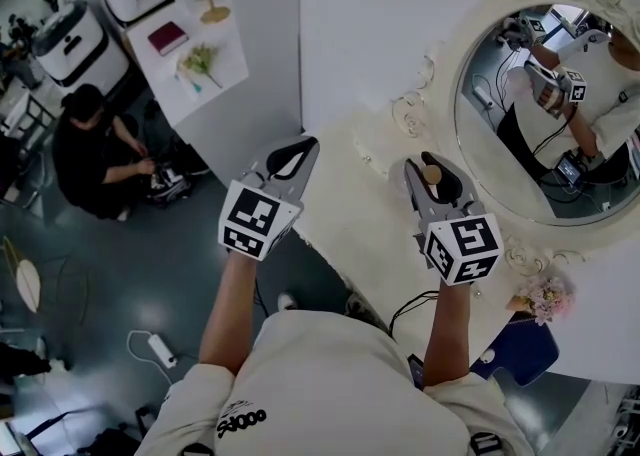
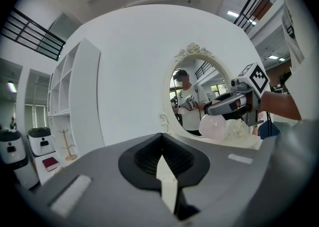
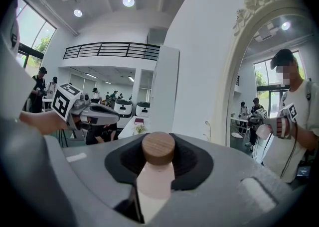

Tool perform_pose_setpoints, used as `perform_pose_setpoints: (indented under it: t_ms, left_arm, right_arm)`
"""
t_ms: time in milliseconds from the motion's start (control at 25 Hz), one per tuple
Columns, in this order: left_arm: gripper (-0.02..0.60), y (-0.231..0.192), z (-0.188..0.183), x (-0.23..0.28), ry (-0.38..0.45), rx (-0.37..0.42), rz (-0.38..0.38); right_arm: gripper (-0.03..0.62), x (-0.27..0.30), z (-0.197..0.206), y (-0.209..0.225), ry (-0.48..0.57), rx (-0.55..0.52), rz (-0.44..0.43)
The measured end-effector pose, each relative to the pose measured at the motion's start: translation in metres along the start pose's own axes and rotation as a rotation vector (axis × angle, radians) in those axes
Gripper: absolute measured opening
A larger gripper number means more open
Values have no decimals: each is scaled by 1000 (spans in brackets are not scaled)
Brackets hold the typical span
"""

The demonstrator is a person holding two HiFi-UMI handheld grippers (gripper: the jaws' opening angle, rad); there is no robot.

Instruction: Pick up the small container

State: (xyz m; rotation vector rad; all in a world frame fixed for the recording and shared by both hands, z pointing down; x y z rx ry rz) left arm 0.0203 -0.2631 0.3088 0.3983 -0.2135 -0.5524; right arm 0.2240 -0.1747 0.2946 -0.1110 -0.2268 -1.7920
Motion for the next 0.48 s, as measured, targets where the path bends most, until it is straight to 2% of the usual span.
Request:
perform_pose_setpoints:
  t_ms: [480]
  left_arm:
    - [20, 8, 3, 2, -9, -21, 9]
  right_arm:
    - [112, -5, 7, 4, -12, 8, 15]
Point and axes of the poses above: the fingertips, and each gripper's own axes: x forward along the fingers, y to its right, z out of its underside, the point moved 6 cm from there along -x, backward along the fingers, and after that the axes turned 13 degrees about x, right-handed, at the moved point
